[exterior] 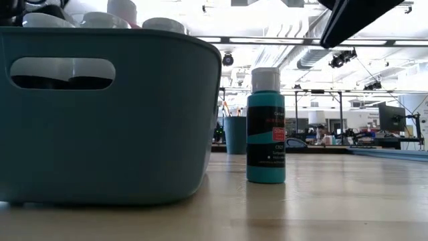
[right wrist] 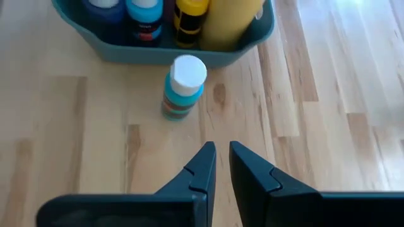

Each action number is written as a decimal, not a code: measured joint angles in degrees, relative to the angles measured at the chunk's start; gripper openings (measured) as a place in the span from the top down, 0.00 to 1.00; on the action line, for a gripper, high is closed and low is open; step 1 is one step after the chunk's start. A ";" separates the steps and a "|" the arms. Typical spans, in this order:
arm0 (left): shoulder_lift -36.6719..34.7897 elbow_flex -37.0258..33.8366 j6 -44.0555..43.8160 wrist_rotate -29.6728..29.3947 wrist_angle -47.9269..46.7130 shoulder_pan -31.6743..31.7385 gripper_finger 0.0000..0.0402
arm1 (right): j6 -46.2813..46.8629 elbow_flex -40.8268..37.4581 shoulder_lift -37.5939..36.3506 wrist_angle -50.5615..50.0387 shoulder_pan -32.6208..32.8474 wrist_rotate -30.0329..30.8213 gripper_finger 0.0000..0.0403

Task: Pick & Place Paint Supplies
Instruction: Put the green paint bottle into the green bin

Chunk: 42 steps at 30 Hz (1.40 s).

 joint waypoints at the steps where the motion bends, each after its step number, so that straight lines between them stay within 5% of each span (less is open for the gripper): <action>1: -2.14 0.00 0.96 -0.15 -1.71 0.00 1.00 | -0.33 -0.34 -0.51 0.33 0.00 -0.01 0.91; 10: -16.09 0.00 14.12 -5.13 -4.44 -0.01 1.00 | -1.04 -14.70 -9.37 15.08 1.04 5.51 0.91; 15: -19.22 0.00 21.16 -5.28 -1.07 0.00 1.00 | -8.93 -28.48 -17.80 37.41 1.53 10.79 0.91; 23: -20.50 0.00 25.31 -4.22 1.41 0.00 1.00 | -19.62 -48.68 -24.99 75.59 -0.91 8.80 0.91; 33: -20.50 0.00 25.31 -7.68 1.37 0.00 1.00 | -10.77 -55.28 -24.93 76.53 -5.53 7.98 0.91; 42: -20.48 0.00 25.29 -11.15 1.31 0.00 1.00 | -14.00 -55.50 -24.88 75.53 -12.52 -4.79 0.85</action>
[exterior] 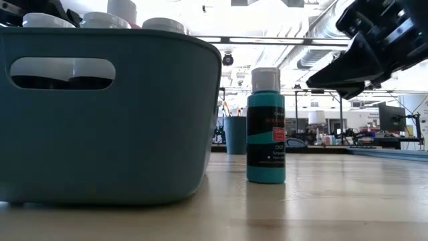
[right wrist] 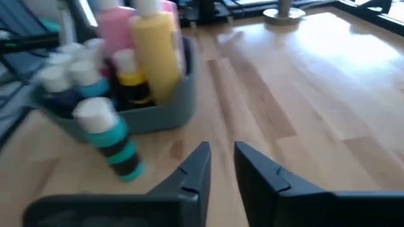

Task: Pick & Place Paint Supplies
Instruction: Put the green paint bottle into the green bin

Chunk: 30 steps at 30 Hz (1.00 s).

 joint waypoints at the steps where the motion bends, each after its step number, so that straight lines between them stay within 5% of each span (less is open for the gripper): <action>1: 0.00 0.00 -0.04 0.00 0.00 0.00 1.00 | -0.26 0.00 0.02 -0.50 -0.97 -0.20 0.83; 13: 0.02 0.00 -0.05 0.04 -0.70 0.00 1.00 | -4.41 0.00 3.12 0.70 -7.51 -20.71 0.41; 20: 0.03 0.00 -0.04 0.25 -0.68 0.00 1.00 | -12.77 0.02 9.48 12.30 -8.01 -24.01 0.40; 30: 0.02 0.00 -0.04 0.39 -0.74 0.00 1.00 | -12.97 0.03 18.63 25.43 -9.01 -28.32 0.41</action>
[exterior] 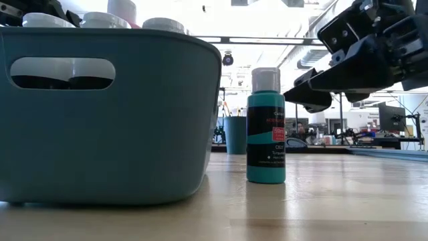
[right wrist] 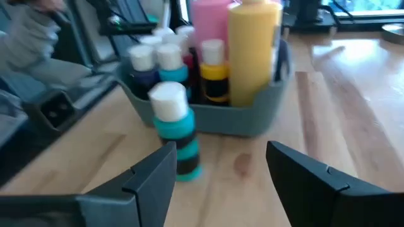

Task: Pick & Place Paint Supplies
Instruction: Put the green paint bottle into the green bin

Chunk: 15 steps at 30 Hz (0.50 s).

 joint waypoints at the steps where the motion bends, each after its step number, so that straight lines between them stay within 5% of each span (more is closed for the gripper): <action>1: 0.00 0.00 0.00 -0.06 -0.13 0.00 1.00 | 0.40 0.16 0.70 1.13 0.00 -0.76 0.41; 15: 0.02 0.00 -0.17 -0.39 -1.16 0.00 1.00 | 1.04 7.84 9.37 0.97 0.02 -7.15 0.41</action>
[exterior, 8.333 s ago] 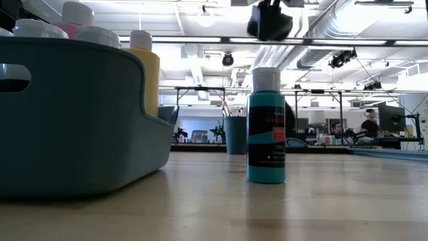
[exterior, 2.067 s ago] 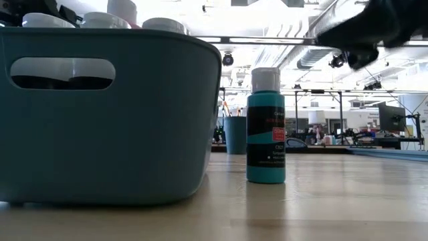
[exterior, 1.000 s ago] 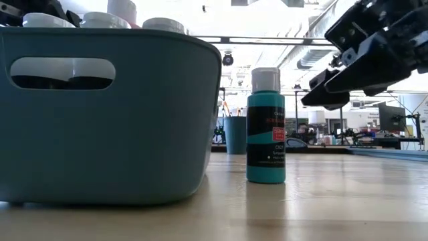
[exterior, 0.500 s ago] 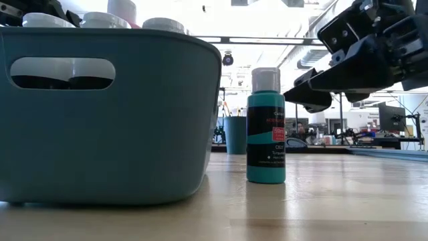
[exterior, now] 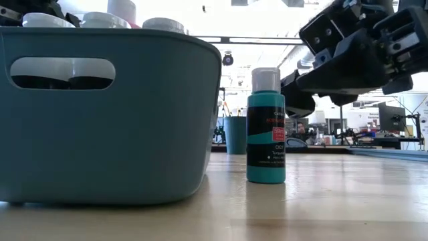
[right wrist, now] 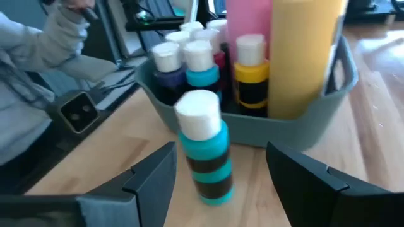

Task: Pick & Place Paint Supplies
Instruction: Put the green paint bottle into the green bin

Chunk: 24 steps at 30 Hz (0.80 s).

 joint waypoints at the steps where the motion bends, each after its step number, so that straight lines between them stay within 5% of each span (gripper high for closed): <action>1: 0.00 0.00 0.00 0.00 -0.01 0.00 1.00 | 0.06 0.11 0.00 0.03 0.00 -0.43 0.41; 24: 0.02 0.00 -0.17 -0.04 0.00 0.00 1.00 | -0.76 3.68 0.00 -3.75 0.15 -0.08 0.41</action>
